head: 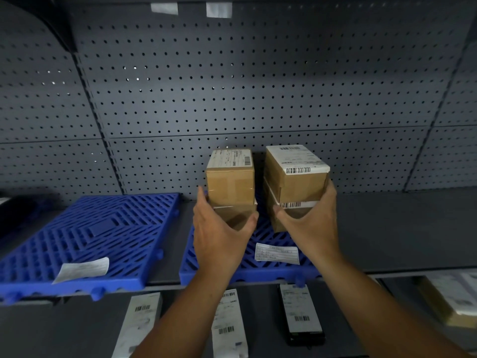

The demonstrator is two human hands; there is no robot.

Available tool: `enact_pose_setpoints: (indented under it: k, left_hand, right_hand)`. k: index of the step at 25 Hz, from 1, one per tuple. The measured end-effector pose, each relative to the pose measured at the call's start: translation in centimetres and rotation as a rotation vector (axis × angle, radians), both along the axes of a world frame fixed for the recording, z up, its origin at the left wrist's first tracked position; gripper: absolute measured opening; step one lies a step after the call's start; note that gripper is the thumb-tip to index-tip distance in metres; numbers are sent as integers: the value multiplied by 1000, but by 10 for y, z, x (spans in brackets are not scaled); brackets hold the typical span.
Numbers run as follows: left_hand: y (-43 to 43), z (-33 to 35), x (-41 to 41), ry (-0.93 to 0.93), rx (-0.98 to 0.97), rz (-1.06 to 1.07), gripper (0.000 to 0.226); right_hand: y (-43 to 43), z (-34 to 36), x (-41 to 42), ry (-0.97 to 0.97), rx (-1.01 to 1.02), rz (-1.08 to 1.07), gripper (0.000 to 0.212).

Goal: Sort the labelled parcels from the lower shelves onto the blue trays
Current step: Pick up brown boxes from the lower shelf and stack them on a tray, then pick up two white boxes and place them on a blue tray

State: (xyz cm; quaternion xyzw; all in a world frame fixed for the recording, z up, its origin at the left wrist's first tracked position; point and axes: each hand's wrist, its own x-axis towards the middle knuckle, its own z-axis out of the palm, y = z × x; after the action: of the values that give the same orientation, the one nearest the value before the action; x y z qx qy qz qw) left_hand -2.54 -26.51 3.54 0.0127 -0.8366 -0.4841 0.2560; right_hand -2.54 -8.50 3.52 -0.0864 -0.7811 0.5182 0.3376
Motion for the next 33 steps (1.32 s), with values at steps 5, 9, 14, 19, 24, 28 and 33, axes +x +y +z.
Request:
enact_pose_setpoints:
  k: [5,9,14,19,24,28,33]
  left_hand:
    - [-13,-3,7,-20,0,-47,128]
    - [-28,-6,12,-15,-14,-71,123]
    - [-37,-14,19,-10,-17,-107,113]
    - [-51,-24,43,33,20,-53,91]
    - [-53,-31,90,-11,-42,22,85]
    - [-52,-39,127,3,-96,82,80]
    - [-64,-60,168,3,-265,192,64]
  right_hand:
    - [-2,-5,3,-63,6,-14,124]
    - [-4,-8,9,-55,-13,7,113]
    - [-3,-9,21,-93,-6,-39,119]
    - [-5,-9,55,-18,91,-125,112]
    - [-23,-20,81,52,191,22,88]
    - [-32,-39,103,8,241,103,92]
    - [-62,-68,137,70,299,230,73]
